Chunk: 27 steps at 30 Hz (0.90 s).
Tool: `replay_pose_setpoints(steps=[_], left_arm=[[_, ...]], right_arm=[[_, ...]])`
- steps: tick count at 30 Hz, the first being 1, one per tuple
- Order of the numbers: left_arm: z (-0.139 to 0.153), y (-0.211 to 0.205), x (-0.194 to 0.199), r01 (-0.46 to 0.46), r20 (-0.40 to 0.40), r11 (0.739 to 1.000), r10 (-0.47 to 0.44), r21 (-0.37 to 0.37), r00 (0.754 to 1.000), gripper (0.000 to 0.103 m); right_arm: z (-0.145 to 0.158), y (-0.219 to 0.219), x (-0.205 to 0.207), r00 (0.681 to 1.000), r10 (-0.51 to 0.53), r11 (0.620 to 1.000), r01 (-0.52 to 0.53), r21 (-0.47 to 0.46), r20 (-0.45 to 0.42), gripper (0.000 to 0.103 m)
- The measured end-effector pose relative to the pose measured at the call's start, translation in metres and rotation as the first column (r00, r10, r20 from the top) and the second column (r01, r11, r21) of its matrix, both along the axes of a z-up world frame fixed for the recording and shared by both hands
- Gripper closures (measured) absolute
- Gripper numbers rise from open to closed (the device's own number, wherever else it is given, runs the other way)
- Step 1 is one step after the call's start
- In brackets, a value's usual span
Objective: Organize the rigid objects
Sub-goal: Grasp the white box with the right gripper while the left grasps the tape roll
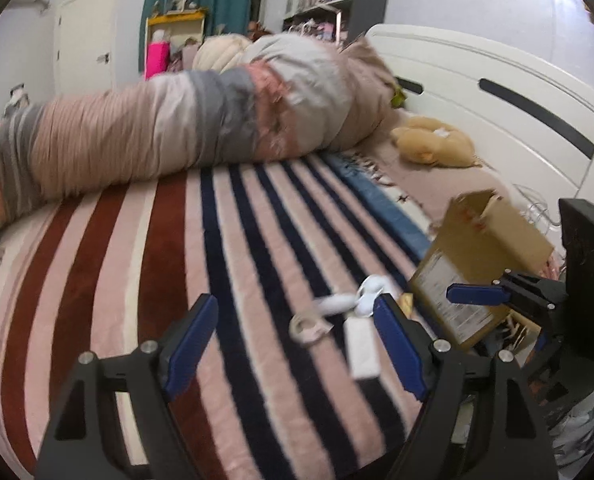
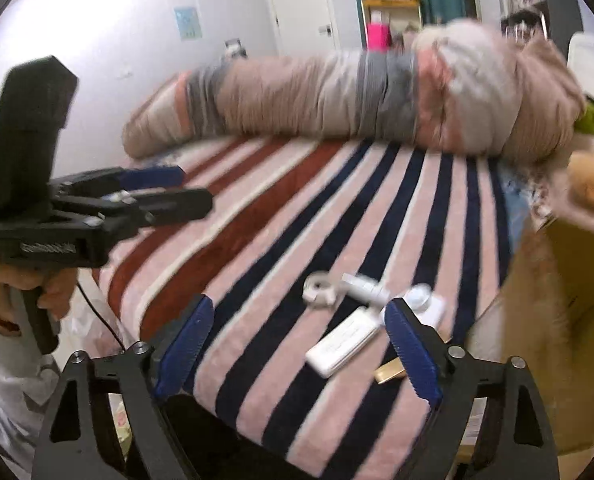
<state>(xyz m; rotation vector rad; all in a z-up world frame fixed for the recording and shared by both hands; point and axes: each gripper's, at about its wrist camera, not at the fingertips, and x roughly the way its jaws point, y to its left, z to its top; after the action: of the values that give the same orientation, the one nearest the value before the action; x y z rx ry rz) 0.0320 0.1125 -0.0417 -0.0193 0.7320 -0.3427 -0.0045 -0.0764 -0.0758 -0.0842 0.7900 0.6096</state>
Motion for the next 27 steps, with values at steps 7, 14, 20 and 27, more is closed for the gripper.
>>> replay_pose_setpoints(steps=[7, 14, 20, 27], left_arm=[[-0.061, 0.014, 0.025, 0.019, -0.087, 0.999, -0.022, -0.028, 0.996, 0.026], [-0.104, -0.006, 0.054, 0.099, -0.138, 0.994, -0.104, -0.048, 0.985, 0.026], [-0.134, -0.036, 0.082, 0.171, -0.191, 0.984, -0.178, -0.055, 0.965, 0.027], [-0.144, -0.057, 0.089, 0.186, -0.178, 0.982, -0.181, 0.010, 0.967, 0.052]], right_arm=[[-0.073, 0.012, 0.036, 0.981, -0.094, 0.995, 0.085, -0.059, -0.171, 0.033], [-0.119, 0.015, 0.064, 0.953, -0.151, 0.985, 0.122, -0.125, -0.262, 0.052], [-0.108, 0.007, 0.055, 0.967, -0.127, 0.981, 0.089, -0.174, -0.220, 0.069], [-0.105, -0.001, 0.050, 0.968, -0.101, 0.980, 0.057, -0.189, -0.228, 0.067]])
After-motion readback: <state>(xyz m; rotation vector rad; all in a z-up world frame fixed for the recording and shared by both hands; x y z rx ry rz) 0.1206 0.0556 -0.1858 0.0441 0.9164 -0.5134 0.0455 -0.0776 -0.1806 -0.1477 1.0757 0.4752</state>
